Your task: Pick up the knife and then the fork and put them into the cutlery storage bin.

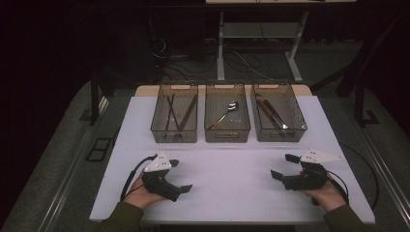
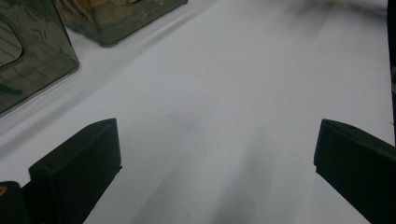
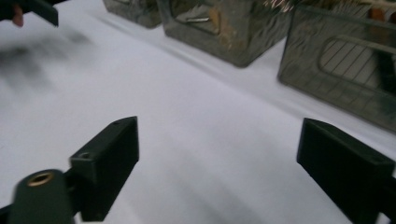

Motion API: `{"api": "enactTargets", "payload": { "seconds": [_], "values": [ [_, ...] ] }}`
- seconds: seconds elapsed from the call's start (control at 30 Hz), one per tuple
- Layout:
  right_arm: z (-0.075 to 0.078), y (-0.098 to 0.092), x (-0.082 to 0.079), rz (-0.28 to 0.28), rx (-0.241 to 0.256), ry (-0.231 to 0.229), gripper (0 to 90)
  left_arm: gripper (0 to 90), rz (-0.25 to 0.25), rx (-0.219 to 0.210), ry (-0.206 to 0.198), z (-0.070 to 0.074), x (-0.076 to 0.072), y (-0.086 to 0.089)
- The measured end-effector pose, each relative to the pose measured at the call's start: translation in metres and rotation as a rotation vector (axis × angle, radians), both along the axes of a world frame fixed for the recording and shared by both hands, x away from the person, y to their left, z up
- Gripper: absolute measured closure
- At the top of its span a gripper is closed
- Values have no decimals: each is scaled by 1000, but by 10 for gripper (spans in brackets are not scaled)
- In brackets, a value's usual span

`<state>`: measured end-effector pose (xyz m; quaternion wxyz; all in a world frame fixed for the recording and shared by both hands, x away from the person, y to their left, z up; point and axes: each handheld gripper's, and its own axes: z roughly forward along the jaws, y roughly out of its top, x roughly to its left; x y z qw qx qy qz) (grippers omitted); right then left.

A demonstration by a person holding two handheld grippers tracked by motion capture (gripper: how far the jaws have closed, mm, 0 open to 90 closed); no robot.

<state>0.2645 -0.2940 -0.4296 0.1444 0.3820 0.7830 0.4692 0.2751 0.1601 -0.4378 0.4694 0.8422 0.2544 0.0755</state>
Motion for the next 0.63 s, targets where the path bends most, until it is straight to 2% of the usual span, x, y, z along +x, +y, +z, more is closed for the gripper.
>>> {"api": "enactTargets", "payload": {
  "seconds": [0.4,0.63],
  "values": [
    [-16,4,-15,34,-67,41,121,0,-5,5,-1,0,-1,0],
    [-16,4,-15,33,-68,42,121,0,-7,9,-2,0,-1,0]
  ]
}}
